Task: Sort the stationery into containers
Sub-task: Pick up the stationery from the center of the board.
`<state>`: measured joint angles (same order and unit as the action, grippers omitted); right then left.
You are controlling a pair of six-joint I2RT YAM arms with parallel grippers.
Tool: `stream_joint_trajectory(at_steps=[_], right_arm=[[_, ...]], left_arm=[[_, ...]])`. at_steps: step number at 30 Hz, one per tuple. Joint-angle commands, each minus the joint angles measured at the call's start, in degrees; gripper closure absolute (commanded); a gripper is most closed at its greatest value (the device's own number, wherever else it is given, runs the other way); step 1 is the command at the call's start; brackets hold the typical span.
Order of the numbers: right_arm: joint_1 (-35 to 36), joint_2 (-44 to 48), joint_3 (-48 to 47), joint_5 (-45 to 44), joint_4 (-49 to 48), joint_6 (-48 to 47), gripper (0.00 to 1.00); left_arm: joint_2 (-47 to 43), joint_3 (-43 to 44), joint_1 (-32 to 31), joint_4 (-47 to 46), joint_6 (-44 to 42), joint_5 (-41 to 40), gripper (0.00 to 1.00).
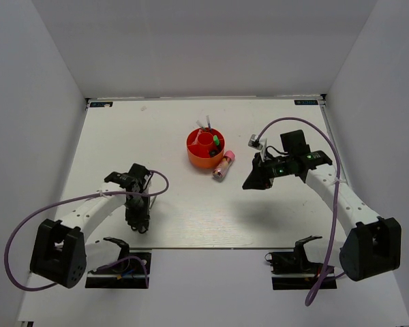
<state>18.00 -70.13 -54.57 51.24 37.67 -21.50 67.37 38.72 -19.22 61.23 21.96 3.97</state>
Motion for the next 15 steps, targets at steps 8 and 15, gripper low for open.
stream_joint_trajectory(at_steps=[8, 15], right_arm=[[-0.6, -0.45, -0.54, 2.02, 1.61, -1.18, 0.78], [-0.68, -0.97, -0.54, 2.72, 2.06, -1.35, 0.78]], left_arm=[[3.11, -1.01, -4.24, -2.6, 1.6, -2.56, 0.61], [7.06, 0.48, -6.35, -4.63, 2.04, -5.54, 0.62]])
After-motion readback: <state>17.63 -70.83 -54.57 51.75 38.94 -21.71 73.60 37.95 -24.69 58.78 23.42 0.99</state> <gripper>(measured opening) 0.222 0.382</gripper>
